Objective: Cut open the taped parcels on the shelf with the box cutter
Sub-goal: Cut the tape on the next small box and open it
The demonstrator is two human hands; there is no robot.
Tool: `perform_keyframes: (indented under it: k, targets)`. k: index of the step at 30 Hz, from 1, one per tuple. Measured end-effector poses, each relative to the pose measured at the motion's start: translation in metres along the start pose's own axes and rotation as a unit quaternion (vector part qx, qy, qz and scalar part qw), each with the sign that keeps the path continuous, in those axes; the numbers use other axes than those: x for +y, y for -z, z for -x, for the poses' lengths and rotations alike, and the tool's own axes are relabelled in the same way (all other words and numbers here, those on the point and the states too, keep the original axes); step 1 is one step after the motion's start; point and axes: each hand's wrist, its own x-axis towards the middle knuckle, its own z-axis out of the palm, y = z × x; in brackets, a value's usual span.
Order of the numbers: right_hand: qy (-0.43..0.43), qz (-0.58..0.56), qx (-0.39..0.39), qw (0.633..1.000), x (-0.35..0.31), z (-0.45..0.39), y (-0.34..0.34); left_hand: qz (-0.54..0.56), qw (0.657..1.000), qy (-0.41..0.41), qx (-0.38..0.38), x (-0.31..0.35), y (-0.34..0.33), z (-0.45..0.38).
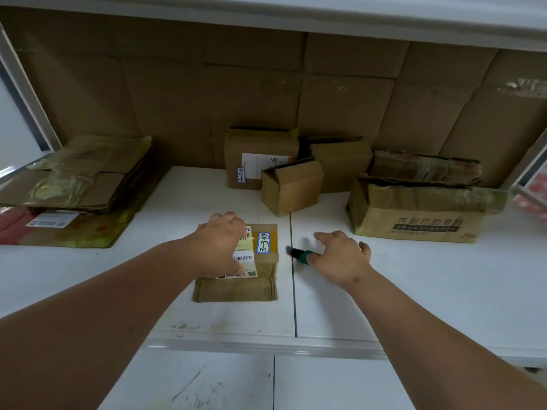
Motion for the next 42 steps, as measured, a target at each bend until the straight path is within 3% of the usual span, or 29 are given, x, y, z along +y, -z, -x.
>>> perform_keyframes:
  k: [4,8,12,15,18,22,25,27,29,32,35,38,42]
  targets:
    - [0.110,-0.132,0.056,0.984,-0.025,0.000,0.005,-0.013,1.000,-0.001,-0.009,0.003,0.002,0.001]
    - [0.189,-0.142,-0.002,0.972,-0.054,-0.003,0.006,-0.032,0.999,-0.009,-0.011,0.006,0.005,0.003]
    - [0.179,-0.093,-0.089,0.975,-0.063,-0.006,0.008,-0.014,1.000,-0.014,0.003,0.007,0.005,0.008]
    - [0.152,-0.136,-0.136,0.969,-0.064,-0.006,0.016,-0.006,0.999,-0.013,0.033,0.010,0.006,0.012]
    - [0.079,-0.223,-0.143,0.961,-0.067,-0.005,0.022,-0.053,0.996,-0.028,0.060,0.009,0.003,0.018]
    - [0.090,-0.172,-0.155,0.969,-0.075,-0.010,0.020,-0.067,0.992,-0.060,0.087,-0.005,0.000,0.032]
    - [0.099,-0.109,-0.126,0.981,-0.079,-0.010,0.019,0.062,0.995,-0.050,0.054,-0.008,0.013,0.042]
    - [0.102,-0.062,-0.099,0.988,-0.081,-0.007,0.016,0.191,0.981,0.011,0.018,-0.009,0.019,0.046]
    - [0.104,-0.029,-0.072,0.992,-0.082,-0.005,0.011,0.253,0.964,0.081,0.011,-0.010,0.017,0.048]
    - [0.106,-0.035,-0.036,0.993,-0.082,-0.003,0.006,0.206,0.972,0.105,0.038,-0.016,0.007,0.051]
    - [0.117,-0.004,-0.021,0.993,-0.082,-0.002,0.005,0.196,0.971,0.138,0.012,-0.017,0.001,0.054]
    - [0.128,0.039,0.004,0.991,-0.083,-0.003,0.005,0.161,0.980,0.118,0.000,-0.020,0.001,0.053]
    - [0.088,-0.006,0.024,0.996,-0.083,-0.012,0.006,0.072,0.990,0.106,-0.052,-0.023,0.006,0.048]
